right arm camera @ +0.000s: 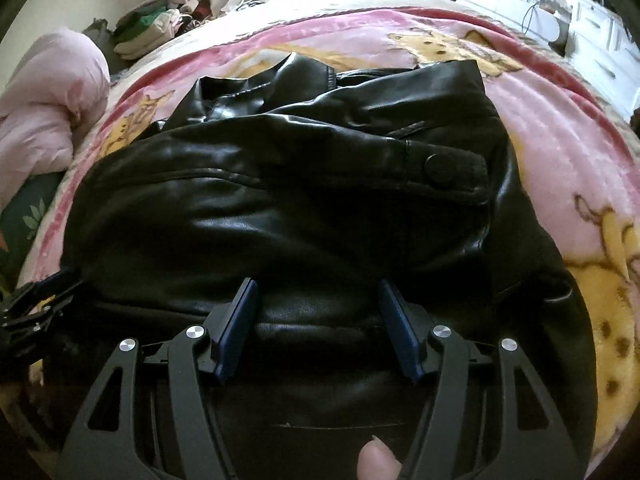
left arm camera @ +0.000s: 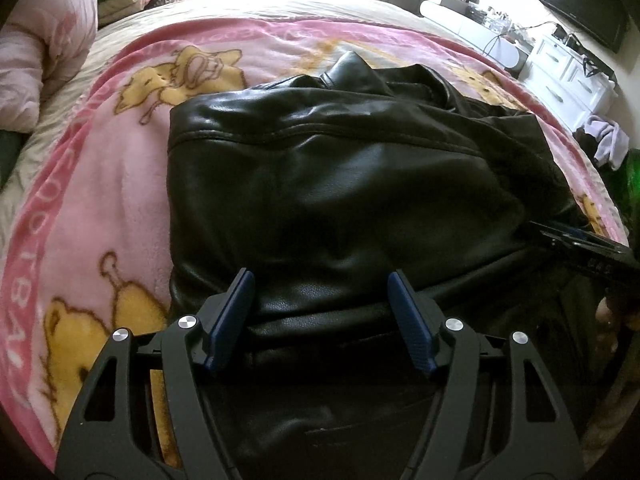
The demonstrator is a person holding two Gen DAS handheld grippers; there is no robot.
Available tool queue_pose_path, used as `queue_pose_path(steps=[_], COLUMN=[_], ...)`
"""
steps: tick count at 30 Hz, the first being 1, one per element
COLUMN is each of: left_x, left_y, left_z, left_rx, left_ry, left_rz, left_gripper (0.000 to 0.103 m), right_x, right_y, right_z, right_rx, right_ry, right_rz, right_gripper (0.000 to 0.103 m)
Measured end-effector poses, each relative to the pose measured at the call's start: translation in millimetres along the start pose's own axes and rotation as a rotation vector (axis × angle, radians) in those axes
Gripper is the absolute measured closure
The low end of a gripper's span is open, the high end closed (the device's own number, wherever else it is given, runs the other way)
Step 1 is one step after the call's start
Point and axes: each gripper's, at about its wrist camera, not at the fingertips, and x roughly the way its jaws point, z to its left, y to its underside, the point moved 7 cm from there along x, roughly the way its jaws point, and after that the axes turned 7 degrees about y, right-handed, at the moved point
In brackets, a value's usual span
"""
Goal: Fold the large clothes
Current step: 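Open both tools and move them back toward the jacket hem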
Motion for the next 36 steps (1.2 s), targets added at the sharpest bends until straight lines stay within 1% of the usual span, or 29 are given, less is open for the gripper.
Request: queue_pose_path(steps=[3, 5, 7, 9, 10, 12, 15, 17, 21, 23, 25, 28, 30, 32, 33, 34, 36], left_x=[-0.8, -1.9, -4.7, -8.6, -10.1, -12.6, -14.2, -14.7, -19.7, -22.8, -27.9, -32.1, -34.1, -36.1, -37.5, -39.9, -44.7], left_y=[0.0, -1.4, -2.4, -4.2, -4.9, -5.4, -5.5, -6.0, -6.9, -7.2, -9.2, -11.2, -11.8, -12.5, -12.7, -13.4, -14.8], left_z=[-0.8, -2.1, -4.0, -5.5, -5.7, -6.5, -7.8, -7.8, -9.9, -11.4, -13.1, -13.3, -12.8, -12.8, -14.0, -15.4, -17.4], left_rx=[-0.007, -0.003, 0.002, 0.001, 0.0, -0.002, -0.004, -0.004, -0.004, -0.008, -0.014, -0.019, -0.02, -0.024, -0.03, -0.038, -0.041], left_ry=[0.004, -0.002, -0.004, 0.008, 0.011, 0.018, 0.021, 0.026, 0.033, 0.037, 0.049, 0.046, 0.044, 0.048, 0.062, 0.082, 0.088], left_rz=[-0.001, -0.003, -0.006, -0.01, -0.012, -0.013, -0.01, -0.01, -0.014, -0.022, -0.035, -0.046, -0.048, -0.051, -0.05, -0.054, -0.067], left_gripper=[0.042, 0.042, 0.041, 0.039, 0.039, 0.038, 0.037, 0.035, 0.034, 0.033, 0.031, 0.028, 0.022, 0.018, 0.012, 0.009, 0.009], right_x=[-6.6, -18.5, -27.7, -36.8, -41.1, -47.0, -51.5, -53.3, -57.9, -62.5, -66.3, -68.8, -70.4, -70.6, -71.9, -73.4, -76.1], right_y=[-1.0, -1.7, -2.1, -2.7, -3.3, -5.0, -6.1, -5.1, -4.0, -3.5, -3.4, -3.1, -2.4, -2.7, -2.2, -1.6, -1.0], right_z=[-0.7, 0.9, 3.8, 7.3, 9.7, 12.3, 13.9, 12.7, 10.5, 10.1, 9.1, 8.1, 8.5, 8.0, 8.3, 8.2, 8.5], right_rx=[0.012, 0.019, 0.026, 0.034, 0.028, 0.018, 0.014, 0.023, 0.045, 0.052, 0.059, 0.069, 0.067, 0.063, 0.062, 0.062, 0.065], right_ry=[0.004, 0.004, -0.009, -0.025, -0.029, -0.018, -0.014, -0.015, -0.031, -0.038, -0.044, -0.046, -0.045, -0.048, -0.049, -0.051, -0.061], right_rz=[-0.028, -0.075, -0.107, -0.132, -0.142, -0.159, -0.171, -0.175, -0.183, -0.193, -0.201, -0.203, -0.204, -0.205, -0.207, -0.21, -0.213], right_gripper=[0.042, 0.041, 0.038, 0.03, 0.028, 0.023, 0.018, 0.016, 0.009, 0.007, 0.005, 0.004, 0.004, 0.004, 0.004, 0.004, 0.004])
